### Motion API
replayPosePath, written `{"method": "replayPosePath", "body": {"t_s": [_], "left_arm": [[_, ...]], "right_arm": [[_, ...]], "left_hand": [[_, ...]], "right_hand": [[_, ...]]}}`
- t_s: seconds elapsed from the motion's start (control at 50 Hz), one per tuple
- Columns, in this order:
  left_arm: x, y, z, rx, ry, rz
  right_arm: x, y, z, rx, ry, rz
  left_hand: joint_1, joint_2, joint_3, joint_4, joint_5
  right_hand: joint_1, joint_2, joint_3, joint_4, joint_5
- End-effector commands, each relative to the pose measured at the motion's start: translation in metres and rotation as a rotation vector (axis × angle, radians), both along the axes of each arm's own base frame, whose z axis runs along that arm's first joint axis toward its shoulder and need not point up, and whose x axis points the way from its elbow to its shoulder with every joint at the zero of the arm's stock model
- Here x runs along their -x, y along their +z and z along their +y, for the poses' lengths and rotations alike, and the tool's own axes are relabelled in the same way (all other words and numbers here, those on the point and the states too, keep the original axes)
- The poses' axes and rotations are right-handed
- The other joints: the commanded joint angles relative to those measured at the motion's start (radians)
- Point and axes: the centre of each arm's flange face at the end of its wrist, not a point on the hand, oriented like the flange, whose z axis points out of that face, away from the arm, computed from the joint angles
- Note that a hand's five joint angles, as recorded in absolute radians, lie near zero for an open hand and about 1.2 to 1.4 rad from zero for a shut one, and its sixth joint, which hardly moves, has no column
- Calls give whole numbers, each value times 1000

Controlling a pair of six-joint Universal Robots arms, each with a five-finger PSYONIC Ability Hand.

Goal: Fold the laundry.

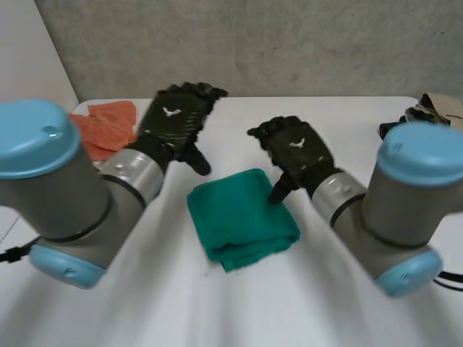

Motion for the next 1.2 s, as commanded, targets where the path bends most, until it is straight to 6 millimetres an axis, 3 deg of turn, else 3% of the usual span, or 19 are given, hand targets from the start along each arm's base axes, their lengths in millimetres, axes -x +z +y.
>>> {"method": "replayPosePath", "body": {"t_s": [0.02, 0.08, 0.16, 0.26, 0.34, 0.4, 0.46, 0.5, 0.56, 0.66, 0.74, 0.88, 0.94, 1.0, 1.1, 1.2], "left_arm": [[34, -44, 14, -201, 19, -115], [42, -75, 18, -303, 84, -212], [36, -109, 21, -418, 189, -312], [29, -124, 22, -473, 217, -358], [20, -129, 16, -496, 242, -381], [15, -123, 11, -493, 262, -370], [11, -91, 3, -441, 275, -304], [7, -62, 0, -390, 269, -238], [8, -33, -1, -331, 240, -166], [13, 18, 5, -203, 112, -29], [17, 38, 5, -139, 3, 28], [18, 51, 6, -124, -321, 40], [20, 51, 10, -134, -447, 37], [22, 49, 20, -150, -560, 32], [22, 43, 23, -170, -572, 25], [22, 40, 25, -179, -570, 22]], "right_arm": [[3, -21, -30, -302, -36, 11], [0, -29, -36, -365, -35, 42], [-3, -50, -46, -460, -45, 99], [-5, -72, -51, -523, -46, 191], [-2, -72, -52, -475, -42, 277], [0, -63, -56, -412, -67, 294], [0, -40, -60, -308, -99, 265], [-1, -26, -54, -221, -98, 249], [1, -12, -48, -97, -91, 240], [11, -11, -30, 43, -91, 283], [11, -24, 0, 88, -41, 290], [14, -69, 52, 23, 97, 312], [11, -79, 62, 52, 140, 287], [6, -86, 61, 96, 145, 264], [0, -105, 50, 138, 132, 250], [-6, -109, 40, 155, 127, 245]], "left_hand": [[0, -23, -28, -17, -36], [-9, -32, -36, -26, -45], [-13, -35, -40, -30, -48], [-3, -26, -31, -20, -39], [-9, -32, -36, -26, -45], [-9, -32, -36, -26, -45], [-13, -35, -40, -30, -48], [-13, -35, -40, -30, -48], [-13, -35, -40, -30, -48], [-13, -35, -40, -30, -48], [-13, -35, -40, -30, -48], [-6, -29, -33, -23, -42], [-6, -29, -33, -23, -42], [-3, -26, -31, -20, -39], [-3, -26, -31, -20, -39], [-3, -26, -31, -20, -39]], "right_hand": [[-48, -40, -35, -41, -47], [-48, -40, -35, -41, -47], [-48, -40, -35, -41, -47], [-48, -40, -35, -41, -47], [-48, -40, -35, -41, -47], [-48, -40, -35, -41, -47], [-48, -40, -35, -41, -47], [-48, -40, -35, -41, -47], [-48, -40, -35, -41, -47], [-48, -40, -35, -41, -47], [-48, -40, -35, -41, -47], [-48, -40, -35, -41, -47], [-47, -38, -34, -39, -46], [-47, -38, -34, -39, -46], [-47, -38, -34, -39, -46], [30, 38, 43, 37, 30]]}}
